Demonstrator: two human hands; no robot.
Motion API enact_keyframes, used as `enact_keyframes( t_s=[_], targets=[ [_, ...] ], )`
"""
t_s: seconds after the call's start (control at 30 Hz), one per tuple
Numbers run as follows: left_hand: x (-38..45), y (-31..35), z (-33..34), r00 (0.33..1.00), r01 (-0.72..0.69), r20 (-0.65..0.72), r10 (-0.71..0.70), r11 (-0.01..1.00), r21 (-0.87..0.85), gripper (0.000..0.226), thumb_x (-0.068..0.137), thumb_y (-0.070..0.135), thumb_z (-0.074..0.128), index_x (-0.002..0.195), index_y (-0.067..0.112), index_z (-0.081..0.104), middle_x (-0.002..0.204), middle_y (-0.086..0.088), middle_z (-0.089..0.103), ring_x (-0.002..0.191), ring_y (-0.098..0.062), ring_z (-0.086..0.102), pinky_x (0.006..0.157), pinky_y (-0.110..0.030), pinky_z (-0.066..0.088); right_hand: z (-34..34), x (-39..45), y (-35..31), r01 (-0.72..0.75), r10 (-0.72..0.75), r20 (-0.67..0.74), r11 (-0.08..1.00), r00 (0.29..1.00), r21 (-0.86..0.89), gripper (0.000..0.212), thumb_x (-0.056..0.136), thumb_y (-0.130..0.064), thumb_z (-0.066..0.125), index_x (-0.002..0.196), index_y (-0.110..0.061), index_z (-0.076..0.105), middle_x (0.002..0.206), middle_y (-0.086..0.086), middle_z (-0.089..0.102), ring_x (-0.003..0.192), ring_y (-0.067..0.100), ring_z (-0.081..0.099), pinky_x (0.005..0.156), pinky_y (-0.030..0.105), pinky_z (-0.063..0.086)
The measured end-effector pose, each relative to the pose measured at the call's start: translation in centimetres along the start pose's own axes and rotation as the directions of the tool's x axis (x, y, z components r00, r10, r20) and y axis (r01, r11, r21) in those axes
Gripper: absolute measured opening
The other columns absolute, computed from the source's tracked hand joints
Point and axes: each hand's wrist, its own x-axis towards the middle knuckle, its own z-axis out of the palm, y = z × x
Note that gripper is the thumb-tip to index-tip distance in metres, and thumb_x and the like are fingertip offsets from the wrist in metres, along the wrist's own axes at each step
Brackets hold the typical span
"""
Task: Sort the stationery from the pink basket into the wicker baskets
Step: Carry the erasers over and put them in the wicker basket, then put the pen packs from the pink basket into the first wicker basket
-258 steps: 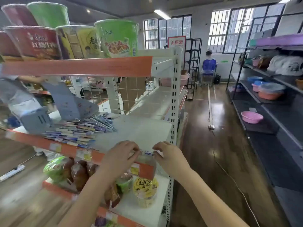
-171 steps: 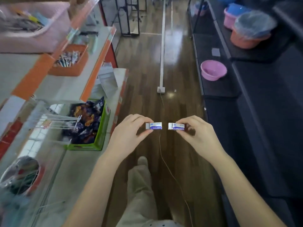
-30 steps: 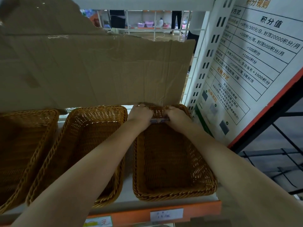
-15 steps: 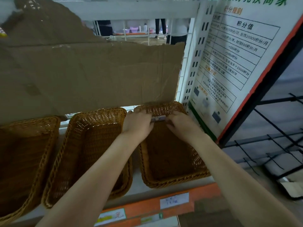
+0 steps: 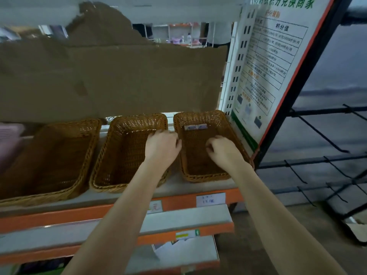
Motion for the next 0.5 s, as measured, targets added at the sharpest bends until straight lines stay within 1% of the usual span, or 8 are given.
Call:
enact_keyframes(
  t_s=[0.07,0.13,0.3,0.4,0.5],
  targets=[
    [-0.4,-1.2,-1.2,0.999,0.029,-0.021,-0.029,0.999,0.017,0.032,0.097,0.035,0.04,0.106,0.019,0.067,0.101,0.001,0.064,0.097,-0.02,0.058,0.083,-0.035,0.044,-0.6,0.3,-1.4,0.014,-0.013,-0.041,1.0,0.999,0.018,0.021,0.094,-0.016,0.051,0.108,-0.01,0.065,0.109,0.006,0.062,0.099,0.022,0.058,0.083,0.029,0.046],
    [-1.1,-2.9,-2.4,0.998,0.044,-0.036,-0.042,0.998,0.047,0.032,0.097,0.035,0.04,0.105,0.019,0.067,0.102,0.0,0.065,0.098,-0.021,0.059,0.087,-0.037,0.044,-1.2,0.8,-3.3,0.054,-0.051,-0.076,0.998,0.996,0.029,0.019,0.094,-0.015,0.052,0.105,-0.01,0.067,0.106,0.007,0.064,0.095,0.022,0.06,0.08,0.028,0.046],
    [-3.6,-9.0,-5.5,0.994,0.097,-0.054,-0.091,0.986,0.132,0.031,0.098,0.035,0.041,0.104,0.019,0.067,0.103,-0.002,0.066,0.103,-0.022,0.058,0.094,-0.039,0.043,-1.6,2.4,-10.4,0.16,-0.156,-0.074,0.986,0.985,0.047,0.023,0.095,-0.016,0.048,0.108,-0.006,0.065,0.104,0.009,0.06,0.097,0.024,0.058,0.081,0.034,0.049],
    [-5.7,-13.7,-7.0,0.989,0.138,-0.081,-0.126,0.977,0.162,0.032,0.098,0.035,0.04,0.102,0.019,0.067,0.101,-0.001,0.066,0.1,-0.021,0.058,0.088,-0.035,0.042,-0.7,3.0,-15.6,0.206,-0.201,-0.096,0.978,0.975,0.045,0.023,0.096,-0.019,0.049,0.11,-0.008,0.063,0.105,0.006,0.058,0.098,0.022,0.056,0.078,0.028,0.043],
    [-8.2,-19.0,-8.5,0.984,0.162,-0.104,-0.146,0.972,0.169,0.032,0.098,0.035,0.04,0.102,0.019,0.068,0.101,-0.001,0.066,0.098,-0.02,0.058,0.084,-0.033,0.042,0.7,3.2,-21.1,0.23,-0.222,-0.116,0.972,0.968,0.057,0.024,0.096,-0.02,0.049,0.111,-0.009,0.063,0.105,0.005,0.059,0.099,0.021,0.055,0.08,0.029,0.044]
  ],
)
